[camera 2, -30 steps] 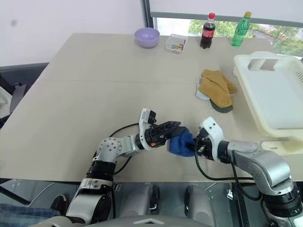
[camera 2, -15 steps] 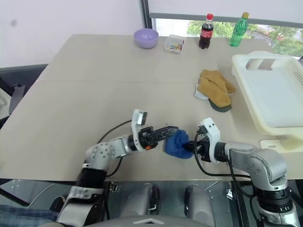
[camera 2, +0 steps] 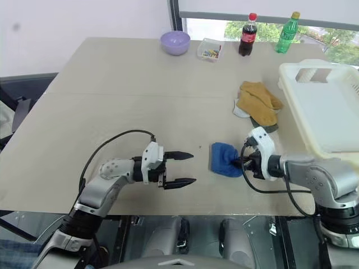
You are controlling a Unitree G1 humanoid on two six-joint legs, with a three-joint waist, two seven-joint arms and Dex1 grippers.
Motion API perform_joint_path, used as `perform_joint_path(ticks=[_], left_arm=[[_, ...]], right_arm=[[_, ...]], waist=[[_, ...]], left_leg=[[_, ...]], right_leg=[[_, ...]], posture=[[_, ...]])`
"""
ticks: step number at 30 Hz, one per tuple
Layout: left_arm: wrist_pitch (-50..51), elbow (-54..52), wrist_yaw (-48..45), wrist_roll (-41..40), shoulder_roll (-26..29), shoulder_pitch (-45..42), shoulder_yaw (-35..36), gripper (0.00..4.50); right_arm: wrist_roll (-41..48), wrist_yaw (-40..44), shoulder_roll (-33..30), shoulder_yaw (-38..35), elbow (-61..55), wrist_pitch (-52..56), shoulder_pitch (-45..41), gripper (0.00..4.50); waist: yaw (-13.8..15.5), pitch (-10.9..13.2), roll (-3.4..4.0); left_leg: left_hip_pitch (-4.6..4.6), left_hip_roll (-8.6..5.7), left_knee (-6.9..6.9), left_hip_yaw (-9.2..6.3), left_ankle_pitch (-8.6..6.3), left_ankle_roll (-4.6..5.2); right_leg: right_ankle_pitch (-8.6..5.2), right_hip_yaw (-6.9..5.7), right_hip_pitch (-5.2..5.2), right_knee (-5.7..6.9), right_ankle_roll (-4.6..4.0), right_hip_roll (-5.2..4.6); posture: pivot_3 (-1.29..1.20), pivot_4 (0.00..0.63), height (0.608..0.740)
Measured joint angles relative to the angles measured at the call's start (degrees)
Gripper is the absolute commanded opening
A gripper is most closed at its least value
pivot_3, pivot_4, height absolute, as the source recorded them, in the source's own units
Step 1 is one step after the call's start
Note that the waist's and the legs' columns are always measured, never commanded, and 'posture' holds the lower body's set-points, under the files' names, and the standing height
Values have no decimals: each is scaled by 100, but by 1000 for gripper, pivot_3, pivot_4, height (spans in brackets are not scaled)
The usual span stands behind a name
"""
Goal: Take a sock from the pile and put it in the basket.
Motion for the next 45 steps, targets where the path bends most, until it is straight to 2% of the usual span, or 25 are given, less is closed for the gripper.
perform_joint_path(ticks=[3, 5, 8, 12, 18, 20, 26, 33, 34, 35, 37, 38, 41, 45], left_arm=[[-209, 43, 45, 117, -188, -121, -110, 4103], [-259, 76, 90, 124, -262, -130, -136, 4103], [-188, 211, 299, 78, -686, -364, -144, 4103], [-48, 414, 599, 85, -1006, -818, -117, 4103], [120, 787, 927, 35, -1428, -1551, -35, 4103], [117, 808, 933, 23, -1441, -1605, -19, 4103], [-45, 906, 844, -32, -1540, -1801, 48, 4103], [-54, 887, 698, -223, -1706, -1811, 18, 4103], [-54, 887, 693, -221, -1719, -1809, -6, 4103], [-54, 887, 694, -220, -1727, -1806, -29, 4103], [-66, 887, 696, -211, -1767, -1797, -73, 4103], [-67, 887, 695, -209, -1766, -1796, -81, 4103], [-45, 850, 702, -250, -1813, -1733, -88, 4103], [-23, 714, 703, -315, -1821, -1673, -87, 4103]], right_arm=[[172, 221, -576, -33, -36, 230, -412, 56], [198, 237, -655, -154, 13, 336, -593, 56], [270, 294, -1063, -492, 490, 659, -1351, 56], [230, 409, -1570, -925, 1090, 685, -1807, 56], [-99, 360, -1648, -1411, 2648, 653, -1954, 56], [-212, 284, -1664, -1570, 3001, 608, -2060, 56], [-848, -204, -1881, -2450, 5095, -27, -2718, 56], [-1414, -877, -1867, -2707, 6622, -684, -2962, 56], [-1464, -934, -1867, -2711, 6770, -752, -2984, 818], [-1501, -979, -1867, -2717, 6959, -820, -3019, 1128], [-1540, -1060, -1866, -2779, 7240, -884, -3073, 2282], [-1542, -1072, -1866, -2786, 7262, -897, -3078, 2633], [-1570, -1235, -1868, -2892, 7450, -979, -3136, 4118], [-1572, -1185, -1909, -2915, 7495, -994, -3108, 4118]], waist=[[7, 3, 5], [-2, 3, 1], [5, 13, 16], [22, 12, 13], [-1, 13, 13], [-5, 13, 13], [5, 12, 14], [-10, 11, 16], [-10, 11, 16], [-11, 11, 17], [-11, 10, 19], [-11, 10, 19], [-11, 10, 20], [-7, 8, 22]], left_leg=[[1, 0, 1, 0, 0, 1], [2, 2, 4, -1, 0, 1], [1, 1, 10, 4, 0, 2], [1, 0, 10, 1, 0, 2], [2, -3, 11, 16, 1, 2], [4, -2, 11, 18, 1, 2], [6, -2, 11, 28, 2, 1], [9, -4, 11, 50, 10, -13], [10, -3, 11, 56, 10, -13], [10, -3, 11, 60, 10, -13], [11, -2, 11, 64, 10, -13], [11, -2, 11, 64, 10, -13], [11, -1, 11, 65, 13, -17], [12, -1, 11, 64, 14, -20]], right_leg=[[-1, -1, 0, 4, 1, 4], [-1, -1, 2, 4, 2, 7], [2, 6, -2, 12, 7, 6], [2, 2, 2, 9, 7, 10], [5, 14, 1, 11, 10, 9], [5, 15, 1, 12, 10, 10], [5, 21, 0, 12, 11, 14], [6, 31, -1, 12, 13, 16], [6, 32, -1, 13, 13, 17], [6, 33, -1, 13, 13, 18], [6, 37, -1, 13, 13, 18], [6, 37, -2, 13, 13, 18], [7, 41, -2, 13, 14, 18], [7, 42, -2, 13, 15, 18]], posture=[[0, 150, 733], [0, 150, 733], [0, 150, 733], [0, 150, 733], [0, 150, 733], [0, 150, 733], [0, 150, 733], [0, 150, 733], [0, 150, 733], [0, 150, 733], [0, 150, 733], [0, 150, 733], [0, 150, 733], [0, 150, 733]])
